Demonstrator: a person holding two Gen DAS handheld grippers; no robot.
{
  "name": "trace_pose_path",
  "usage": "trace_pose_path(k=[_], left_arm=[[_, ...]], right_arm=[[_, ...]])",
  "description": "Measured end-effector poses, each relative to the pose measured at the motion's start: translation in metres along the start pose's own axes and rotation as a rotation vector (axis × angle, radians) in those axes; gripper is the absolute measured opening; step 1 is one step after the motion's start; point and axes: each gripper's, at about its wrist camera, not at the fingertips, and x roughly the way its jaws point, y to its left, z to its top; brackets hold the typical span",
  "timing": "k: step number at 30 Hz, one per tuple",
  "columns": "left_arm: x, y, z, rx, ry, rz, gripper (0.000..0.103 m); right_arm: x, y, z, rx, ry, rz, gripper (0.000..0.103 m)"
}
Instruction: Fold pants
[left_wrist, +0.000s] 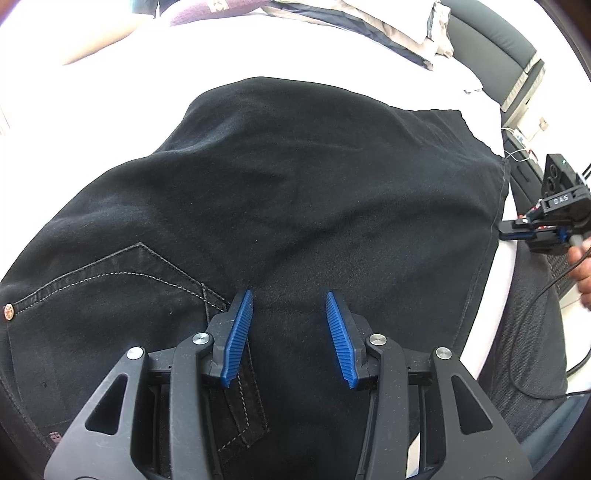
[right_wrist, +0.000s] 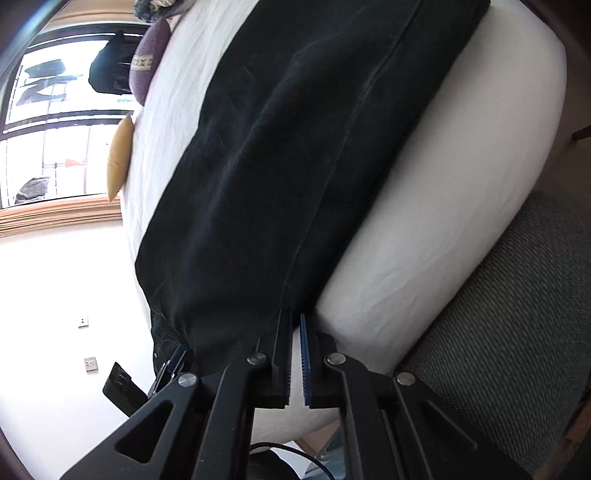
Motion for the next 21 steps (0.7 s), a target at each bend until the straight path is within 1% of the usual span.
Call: trace_pose_path(k=[1,2,3,4,5,6,7,8,10,11,12,13,14,15,16,17,18,19,20,21], left_arm=[[0.0,0.001,0.0,-0.008,-0.003,-0.008,0.04],[-0.001,0.002,-0.001,-0.016,-0.006,-0.015,0.04],[-0.001,0.003,-0.001,-0.02,-0.007,-0.018,0.04],[-0.001,0.003,0.0,-0.021,-0.005,-0.018,0.04],[-0.002,0.003,0.0,-0.024,-0.003,-0.015,0.04],[-0.003,0.002,0.002,-0.027,-0.003,-0.012,0.041],[-0.004,0.001,0.003,-0.03,-0.003,-0.01,0.041],[-0.004,0.002,0.003,-0.03,-0.002,-0.008,0.041],[-0.003,0.003,0.002,-0.032,-0.003,-0.01,0.041],[-0.003,0.004,0.001,-0.035,-0.006,-0.016,0.041],[-0.003,0.004,-0.001,-0.038,-0.009,-0.023,0.041],[-0.004,0.007,-0.002,-0.041,-0.01,-0.029,0.041],[-0.005,0.009,-0.003,-0.045,-0.012,-0.036,0.041],[-0.005,0.01,-0.003,-0.05,-0.015,-0.043,0.041],[-0.005,0.012,-0.005,-0.054,-0.018,-0.05,0.041],[-0.005,0.014,-0.006,-0.056,-0.022,-0.055,0.041],[-0.005,0.015,-0.007,-0.058,-0.029,-0.059,0.041],[-0.006,0.016,-0.008,-0.061,-0.034,-0.063,0.041],[-0.006,0.018,-0.009,-0.064,-0.038,-0.065,0.041],[-0.007,0.018,-0.009,-0.067,-0.041,-0.066,0.041]], right_arm=[[-0.008,0.009,-0.001,-0.037,-0.009,-0.049,0.01],[-0.02,0.021,-0.001,-0.099,-0.037,-0.1,0.013],[-0.031,0.033,-0.002,-0.147,-0.067,-0.132,0.014],[-0.041,0.046,0.0,-0.191,-0.094,-0.121,0.014],[-0.049,0.062,0.002,-0.246,-0.115,-0.075,0.014],[-0.051,0.08,0.004,-0.305,-0.123,-0.024,0.016],[-0.048,0.098,0.006,-0.362,-0.113,0.017,0.019],[-0.038,0.116,0.009,-0.417,-0.091,0.058,0.023],[-0.006,0.146,0.017,-0.5,-0.033,0.163,0.025],[0.017,0.158,0.023,-0.52,0.015,0.207,0.025],[0.039,0.166,0.028,-0.519,0.056,0.228,0.026],[0.061,0.173,0.033,-0.514,0.096,0.239,0.026],[0.082,0.175,0.039,-0.513,0.137,0.244,0.029],[0.1,0.174,0.047,-0.521,0.141,0.211,0.034],[0.111,0.168,0.057,-0.519,0.109,0.134,0.034],[0.118,0.155,0.071,-0.476,0.085,0.095,0.015],[0.119,0.138,0.086,-0.401,0.075,0.152,0.0],[0.114,0.123,0.099,-0.34,0.028,0.175,0.0],[0.102,0.11,0.107,-0.285,-0.05,0.167,0.0],[0.09,0.106,0.109,-0.266,-0.113,0.143,0.001]])
